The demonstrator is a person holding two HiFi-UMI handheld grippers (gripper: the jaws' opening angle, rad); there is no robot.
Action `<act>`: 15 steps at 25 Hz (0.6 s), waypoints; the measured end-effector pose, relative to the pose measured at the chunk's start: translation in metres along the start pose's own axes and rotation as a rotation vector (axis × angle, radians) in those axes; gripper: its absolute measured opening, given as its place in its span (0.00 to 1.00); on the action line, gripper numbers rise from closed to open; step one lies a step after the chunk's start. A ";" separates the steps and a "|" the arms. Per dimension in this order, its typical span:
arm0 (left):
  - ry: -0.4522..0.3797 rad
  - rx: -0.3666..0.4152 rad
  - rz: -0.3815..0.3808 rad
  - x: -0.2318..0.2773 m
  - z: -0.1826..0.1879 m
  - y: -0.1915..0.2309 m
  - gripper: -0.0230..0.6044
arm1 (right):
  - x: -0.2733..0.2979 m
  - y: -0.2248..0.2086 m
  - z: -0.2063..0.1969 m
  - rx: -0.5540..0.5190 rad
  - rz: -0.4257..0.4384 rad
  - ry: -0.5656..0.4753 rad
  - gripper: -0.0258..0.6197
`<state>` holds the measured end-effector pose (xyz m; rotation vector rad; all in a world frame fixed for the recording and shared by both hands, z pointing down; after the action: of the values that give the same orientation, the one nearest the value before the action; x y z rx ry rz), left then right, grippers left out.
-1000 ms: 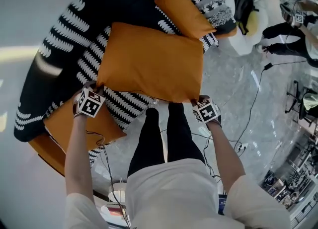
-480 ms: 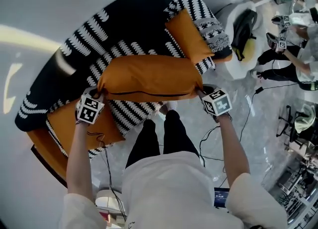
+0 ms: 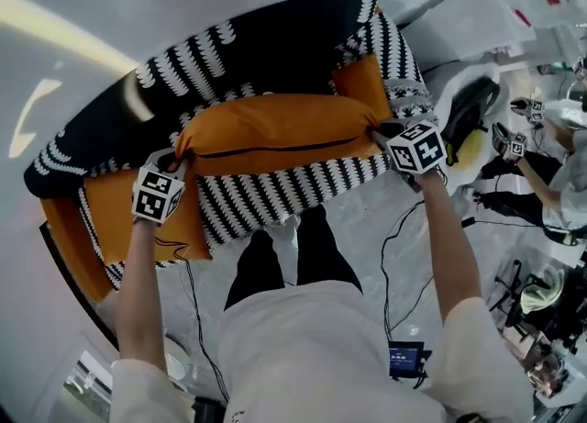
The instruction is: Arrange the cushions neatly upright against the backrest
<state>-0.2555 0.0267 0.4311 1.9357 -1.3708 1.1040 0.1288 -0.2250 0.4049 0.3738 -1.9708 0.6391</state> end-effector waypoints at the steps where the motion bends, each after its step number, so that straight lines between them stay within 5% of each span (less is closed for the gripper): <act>1: 0.007 -0.024 0.020 -0.002 0.000 0.000 0.11 | 0.004 -0.006 0.013 -0.029 0.020 0.008 0.11; 9: 0.055 -0.144 0.133 -0.017 0.018 -0.008 0.11 | 0.028 -0.046 0.098 -0.205 0.146 0.038 0.11; 15: 0.041 -0.194 0.156 0.005 0.050 -0.003 0.11 | 0.036 -0.090 0.137 -0.208 0.190 0.060 0.11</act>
<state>-0.2364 -0.0139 0.4085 1.6839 -1.5665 1.0331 0.0594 -0.3774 0.4108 0.0396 -2.0068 0.5505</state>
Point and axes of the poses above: the fingertips, and each gripper's own axes: x forward along the fingers, y to its left, z out of its top, the point moved 4 cm from there along -x, backward along the fingers, and after that the axes turned 10 degrees about x, right-handed, at the moved point
